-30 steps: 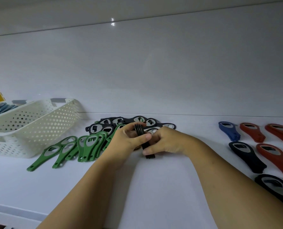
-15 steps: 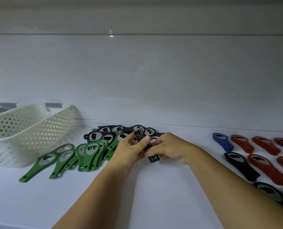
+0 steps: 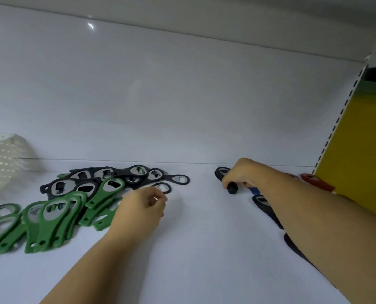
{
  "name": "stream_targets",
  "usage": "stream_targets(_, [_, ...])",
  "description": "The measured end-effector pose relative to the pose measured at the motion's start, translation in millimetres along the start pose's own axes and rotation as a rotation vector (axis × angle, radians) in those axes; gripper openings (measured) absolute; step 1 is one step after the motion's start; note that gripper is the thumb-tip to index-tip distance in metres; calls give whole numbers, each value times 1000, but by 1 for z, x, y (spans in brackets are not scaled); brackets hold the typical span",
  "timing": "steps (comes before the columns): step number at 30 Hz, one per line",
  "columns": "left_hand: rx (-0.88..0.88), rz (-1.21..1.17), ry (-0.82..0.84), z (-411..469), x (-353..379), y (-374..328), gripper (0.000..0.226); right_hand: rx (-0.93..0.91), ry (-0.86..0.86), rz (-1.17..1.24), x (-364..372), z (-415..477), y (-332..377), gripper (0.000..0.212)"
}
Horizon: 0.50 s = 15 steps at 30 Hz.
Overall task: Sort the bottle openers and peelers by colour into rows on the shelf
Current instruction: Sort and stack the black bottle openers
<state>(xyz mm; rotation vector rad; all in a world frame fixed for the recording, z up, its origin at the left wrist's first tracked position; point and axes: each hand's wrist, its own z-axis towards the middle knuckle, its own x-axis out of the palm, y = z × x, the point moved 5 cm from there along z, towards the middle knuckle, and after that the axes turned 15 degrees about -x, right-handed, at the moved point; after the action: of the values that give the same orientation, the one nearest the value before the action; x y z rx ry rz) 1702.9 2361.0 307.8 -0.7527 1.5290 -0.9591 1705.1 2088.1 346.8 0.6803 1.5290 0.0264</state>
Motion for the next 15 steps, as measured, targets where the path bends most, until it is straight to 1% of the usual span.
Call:
stream_targets(4, [-4,50,18,2,1,0,22,41,90,-112,2,10,2,30])
stream_targets(7, [-11,48,14,2,3,-1,22,62,185,-134,4,16,2,34])
stream_targets(10, [-10,58,8,2,3,-1,21,99,261,-139,7,20,0,33])
stream_targets(13, [-12,52,10,1,3,-1,22,105,275,-100,8,22,-2,29])
stream_targets(15, [-11,42,13,1,3,-1,23,43,254,-162,3,21,2,33])
